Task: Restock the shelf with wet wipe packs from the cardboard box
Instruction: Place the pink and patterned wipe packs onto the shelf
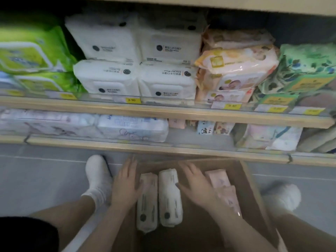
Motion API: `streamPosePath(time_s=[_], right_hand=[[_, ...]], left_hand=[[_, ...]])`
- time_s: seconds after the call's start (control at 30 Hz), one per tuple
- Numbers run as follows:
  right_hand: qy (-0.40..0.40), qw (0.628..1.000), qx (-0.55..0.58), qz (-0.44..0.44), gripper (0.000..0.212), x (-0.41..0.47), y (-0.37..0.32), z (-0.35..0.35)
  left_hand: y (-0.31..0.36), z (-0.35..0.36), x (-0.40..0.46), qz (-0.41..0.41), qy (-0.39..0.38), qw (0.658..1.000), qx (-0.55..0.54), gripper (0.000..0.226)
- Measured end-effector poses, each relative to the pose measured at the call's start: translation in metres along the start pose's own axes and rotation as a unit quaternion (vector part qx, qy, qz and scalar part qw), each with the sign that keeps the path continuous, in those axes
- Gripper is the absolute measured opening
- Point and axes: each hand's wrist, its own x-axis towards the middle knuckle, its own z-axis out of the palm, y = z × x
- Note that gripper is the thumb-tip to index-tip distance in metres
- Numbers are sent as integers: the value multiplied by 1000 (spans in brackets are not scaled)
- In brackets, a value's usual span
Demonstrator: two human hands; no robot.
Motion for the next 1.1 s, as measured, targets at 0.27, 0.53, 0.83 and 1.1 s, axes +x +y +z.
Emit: streamPosePath(time_s=[0.27, 0.53, 0.83, 1.1], right_hand=[[-88, 992, -51, 81, 71, 14, -22, 109], [-49, 980, 50, 185, 79, -8, 4, 109], [-12, 918, 236, 320, 119, 6, 17, 126], [-14, 906, 294, 303, 115, -1, 31, 117]], left_hand=[[-19, 34, -27, -113, -65, 972, -196, 80], [-22, 35, -28, -108, -76, 968, -215, 75], [-20, 37, -27, -125, -83, 959, -239, 77], [21, 43, -43, -1, -7, 999, -36, 80]])
